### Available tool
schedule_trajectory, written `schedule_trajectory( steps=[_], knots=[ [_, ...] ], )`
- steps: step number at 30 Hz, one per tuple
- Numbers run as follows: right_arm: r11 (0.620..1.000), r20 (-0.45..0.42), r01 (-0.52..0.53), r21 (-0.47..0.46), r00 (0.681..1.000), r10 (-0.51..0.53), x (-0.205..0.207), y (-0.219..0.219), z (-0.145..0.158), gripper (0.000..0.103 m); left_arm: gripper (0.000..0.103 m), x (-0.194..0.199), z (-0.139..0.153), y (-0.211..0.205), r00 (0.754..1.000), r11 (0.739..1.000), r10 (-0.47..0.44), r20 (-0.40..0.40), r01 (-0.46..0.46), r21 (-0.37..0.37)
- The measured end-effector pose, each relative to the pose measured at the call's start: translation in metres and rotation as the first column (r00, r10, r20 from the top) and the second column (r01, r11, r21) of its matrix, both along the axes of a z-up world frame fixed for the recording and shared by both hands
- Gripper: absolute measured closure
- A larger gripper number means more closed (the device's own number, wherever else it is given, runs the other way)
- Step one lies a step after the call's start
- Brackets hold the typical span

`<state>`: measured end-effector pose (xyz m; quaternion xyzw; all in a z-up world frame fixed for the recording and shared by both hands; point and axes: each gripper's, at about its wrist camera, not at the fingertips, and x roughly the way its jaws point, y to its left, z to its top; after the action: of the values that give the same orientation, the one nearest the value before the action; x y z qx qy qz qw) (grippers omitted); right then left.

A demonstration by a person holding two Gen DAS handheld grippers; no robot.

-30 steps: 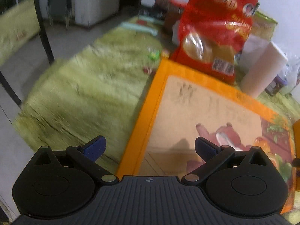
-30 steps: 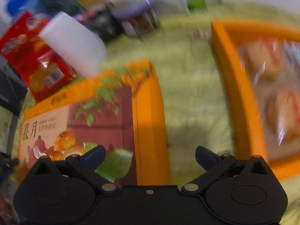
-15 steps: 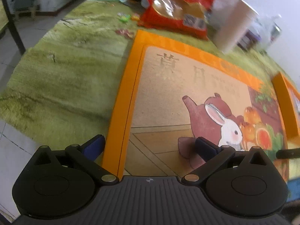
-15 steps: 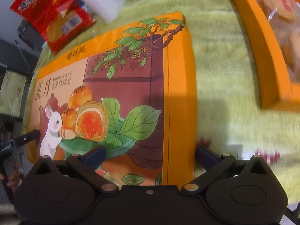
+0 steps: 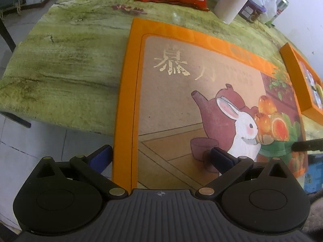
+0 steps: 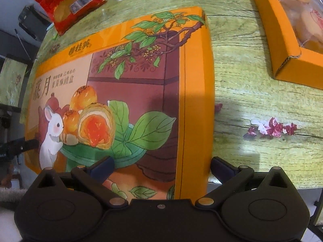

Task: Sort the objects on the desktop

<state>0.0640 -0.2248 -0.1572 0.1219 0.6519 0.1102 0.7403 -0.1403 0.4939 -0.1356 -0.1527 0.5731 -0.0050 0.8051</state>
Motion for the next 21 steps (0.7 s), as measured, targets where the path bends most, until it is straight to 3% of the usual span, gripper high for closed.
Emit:
schedule_trajectory(
  steps=[8, 17, 21],
  knots=[
    [1.000, 0.011, -0.016, -0.015, 1.000, 0.016, 0.003, 0.015, -0.007, 0.000, 0.000, -0.011, -0.003, -0.003, 0.999, 0.999, -0.031, -0.020, 0.031, -0.025],
    [1.000, 0.005, -0.030, -0.009, 1.000, 0.030, 0.004, 0.028, -0.010, 0.000, 0.000, 0.010, -0.012, 0.025, 0.995, 0.990, 0.095, 0.015, -0.093, -0.106],
    [0.999, 0.017, -0.023, -0.025, 1.000, 0.023, 0.006, 0.024, -0.005, 0.000, 0.000, 0.024, -0.016, 0.026, 0.995, 0.986, 0.104, 0.005, -0.102, -0.133]
  ],
)
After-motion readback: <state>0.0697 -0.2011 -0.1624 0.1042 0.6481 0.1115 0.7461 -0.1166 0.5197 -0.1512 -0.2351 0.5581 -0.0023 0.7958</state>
